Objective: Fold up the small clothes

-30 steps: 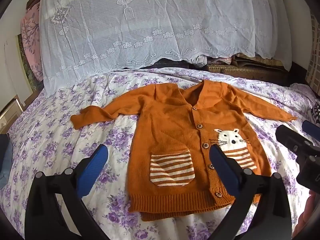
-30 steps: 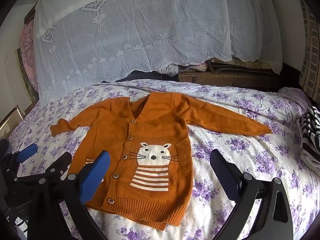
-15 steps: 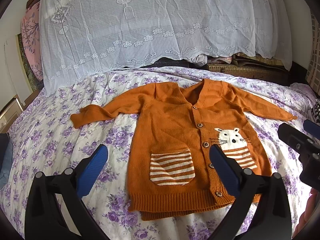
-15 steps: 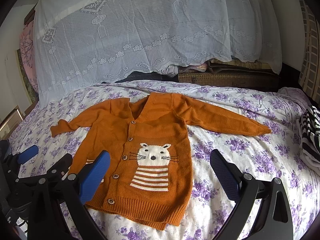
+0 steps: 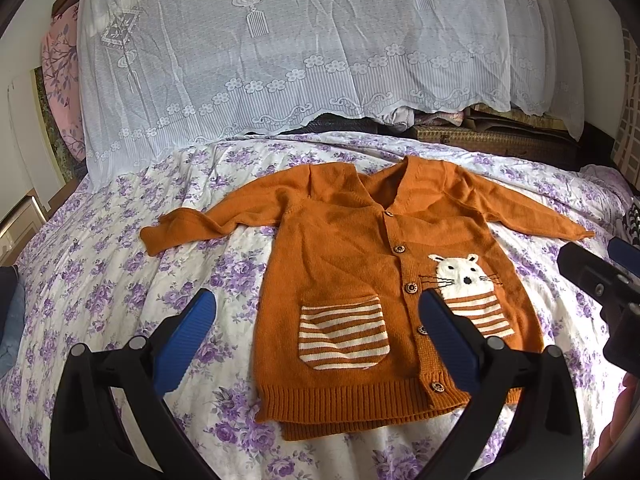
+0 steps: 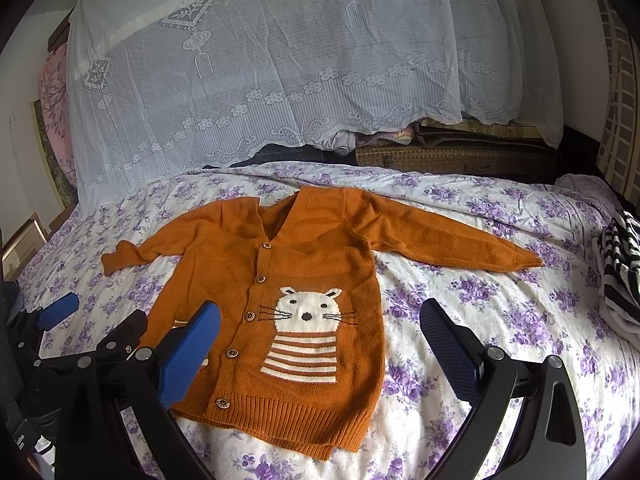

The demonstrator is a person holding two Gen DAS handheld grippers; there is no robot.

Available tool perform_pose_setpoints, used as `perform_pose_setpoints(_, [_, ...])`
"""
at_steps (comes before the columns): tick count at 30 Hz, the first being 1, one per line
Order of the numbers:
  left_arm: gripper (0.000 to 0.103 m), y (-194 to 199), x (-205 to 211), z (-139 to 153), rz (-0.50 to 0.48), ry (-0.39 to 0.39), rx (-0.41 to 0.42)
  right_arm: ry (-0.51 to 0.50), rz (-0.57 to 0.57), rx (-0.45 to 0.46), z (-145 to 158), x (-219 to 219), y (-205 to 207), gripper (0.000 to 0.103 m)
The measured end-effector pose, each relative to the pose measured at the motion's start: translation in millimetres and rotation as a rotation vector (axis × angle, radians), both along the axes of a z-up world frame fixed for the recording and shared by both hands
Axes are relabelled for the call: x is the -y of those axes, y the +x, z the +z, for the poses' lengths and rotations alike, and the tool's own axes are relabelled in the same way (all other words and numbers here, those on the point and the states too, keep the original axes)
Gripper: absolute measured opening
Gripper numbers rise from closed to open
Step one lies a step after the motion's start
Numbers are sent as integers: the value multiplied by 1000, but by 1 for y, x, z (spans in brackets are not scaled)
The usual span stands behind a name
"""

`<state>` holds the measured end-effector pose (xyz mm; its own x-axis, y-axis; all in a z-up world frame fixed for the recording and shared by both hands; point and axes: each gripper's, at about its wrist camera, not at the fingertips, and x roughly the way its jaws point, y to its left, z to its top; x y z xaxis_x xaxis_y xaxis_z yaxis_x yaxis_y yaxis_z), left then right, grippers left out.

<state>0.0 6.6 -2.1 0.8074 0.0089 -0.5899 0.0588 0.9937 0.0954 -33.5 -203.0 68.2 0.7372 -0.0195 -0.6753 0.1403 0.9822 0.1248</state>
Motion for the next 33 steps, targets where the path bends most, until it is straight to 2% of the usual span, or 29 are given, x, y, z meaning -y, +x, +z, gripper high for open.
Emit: perform_pose_setpoints(33, [99, -2, -2, -1, 0, 1, -4, 3, -1, 2, 1, 1, 0, 100])
